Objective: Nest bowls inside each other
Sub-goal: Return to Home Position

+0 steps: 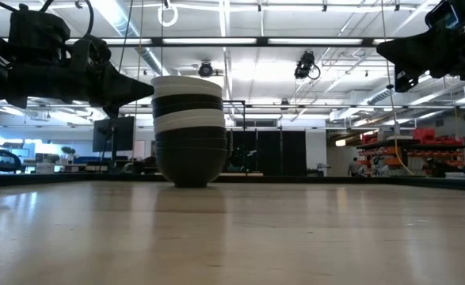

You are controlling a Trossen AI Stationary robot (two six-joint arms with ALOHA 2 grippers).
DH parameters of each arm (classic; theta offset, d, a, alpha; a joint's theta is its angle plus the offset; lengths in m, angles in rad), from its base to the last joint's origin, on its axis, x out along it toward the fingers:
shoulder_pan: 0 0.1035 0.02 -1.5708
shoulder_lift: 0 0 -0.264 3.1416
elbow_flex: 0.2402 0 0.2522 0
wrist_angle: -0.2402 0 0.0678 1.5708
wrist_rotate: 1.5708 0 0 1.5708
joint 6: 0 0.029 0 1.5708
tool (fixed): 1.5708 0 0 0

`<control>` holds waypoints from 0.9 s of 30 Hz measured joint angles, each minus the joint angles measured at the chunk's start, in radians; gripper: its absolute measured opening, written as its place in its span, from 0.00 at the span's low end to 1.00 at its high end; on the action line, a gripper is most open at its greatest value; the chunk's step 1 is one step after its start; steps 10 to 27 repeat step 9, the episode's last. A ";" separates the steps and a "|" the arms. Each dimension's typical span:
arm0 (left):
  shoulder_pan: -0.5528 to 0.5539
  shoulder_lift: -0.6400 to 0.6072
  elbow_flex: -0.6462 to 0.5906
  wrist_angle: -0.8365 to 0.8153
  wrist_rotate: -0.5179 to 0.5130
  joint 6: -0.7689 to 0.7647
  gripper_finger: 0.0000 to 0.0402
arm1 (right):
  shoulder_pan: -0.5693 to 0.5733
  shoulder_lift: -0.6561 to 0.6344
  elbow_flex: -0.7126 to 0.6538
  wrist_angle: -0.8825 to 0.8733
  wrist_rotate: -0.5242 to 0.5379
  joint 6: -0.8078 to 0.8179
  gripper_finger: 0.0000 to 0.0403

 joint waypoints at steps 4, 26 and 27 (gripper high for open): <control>0.000 0.000 0.000 0.000 0.000 0.000 0.10 | 0.000 0.000 0.000 0.000 0.000 0.000 0.06; 0.000 0.000 0.000 0.000 0.000 0.000 0.09 | 0.000 0.000 0.000 0.000 0.000 0.000 0.06; 0.000 0.000 0.000 0.000 0.000 0.000 0.09 | 0.000 0.000 0.000 0.000 0.000 0.000 0.06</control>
